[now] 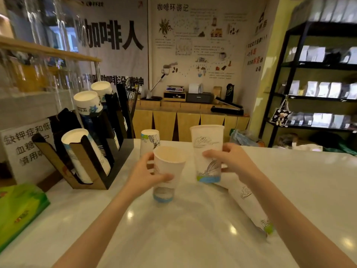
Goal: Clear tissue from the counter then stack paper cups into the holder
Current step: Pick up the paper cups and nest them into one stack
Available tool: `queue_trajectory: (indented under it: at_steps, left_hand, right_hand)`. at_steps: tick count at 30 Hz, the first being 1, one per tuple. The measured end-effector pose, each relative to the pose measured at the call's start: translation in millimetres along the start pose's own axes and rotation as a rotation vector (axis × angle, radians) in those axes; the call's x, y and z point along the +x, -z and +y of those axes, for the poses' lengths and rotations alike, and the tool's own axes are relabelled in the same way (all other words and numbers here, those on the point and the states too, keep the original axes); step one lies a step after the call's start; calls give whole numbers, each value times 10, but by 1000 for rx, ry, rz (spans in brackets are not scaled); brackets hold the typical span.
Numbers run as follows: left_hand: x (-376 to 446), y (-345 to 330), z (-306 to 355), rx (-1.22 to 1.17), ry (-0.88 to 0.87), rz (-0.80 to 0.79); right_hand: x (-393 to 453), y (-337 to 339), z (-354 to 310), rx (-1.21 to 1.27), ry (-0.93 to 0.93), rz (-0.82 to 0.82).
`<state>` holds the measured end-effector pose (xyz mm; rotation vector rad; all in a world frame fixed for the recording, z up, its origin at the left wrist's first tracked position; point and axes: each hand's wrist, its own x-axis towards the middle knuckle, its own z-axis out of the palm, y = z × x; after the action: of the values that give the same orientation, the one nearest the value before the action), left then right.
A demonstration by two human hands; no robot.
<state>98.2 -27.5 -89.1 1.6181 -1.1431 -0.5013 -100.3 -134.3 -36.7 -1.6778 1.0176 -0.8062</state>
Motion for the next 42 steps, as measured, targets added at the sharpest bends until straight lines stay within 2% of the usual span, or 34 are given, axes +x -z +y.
queue_trajectory:
  at_steps: [3, 7, 11, 16, 21, 29, 34, 36, 39, 42]
  left_hand:
    - [-29, -287, -102, -174, 10, -15]
    - [-4, -539, -173, -190, -25, 54]
    - [14, -608, -164, -191, -42, 63]
    - [4, -595, -192, -203, -61, 71]
    - [20, -576, -170, -178, -64, 93]
    - [52, -552, -194, -148, -44, 162]
    - [-7, -586, -204, -101, -30, 177]
    - [-101, -593, -140, 34, -122, 277]
    - [-238, -632, 64, 291, -485, 436]
    - [-259, -786, 303, 391, -830, 403]
  right_hand:
    - [11, 206, -224, 24, 166, 94]
    - [32, 236, -391, 219, 304, 134]
    - [72, 21, -290, 266, 404, 85]
    - [89, -307, 53, 163, 354, -63]
    - [139, -394, 347, 107, 272, -135]
    - [145, -439, 548, 14, 213, -169]
    - [56, -234, 534, -118, 247, -115]
    - [-5, -46, 521, -193, 270, -67]
    - [-87, 296, 528, -298, 281, 43]
    - [-148, 571, 615, -376, 209, 144]
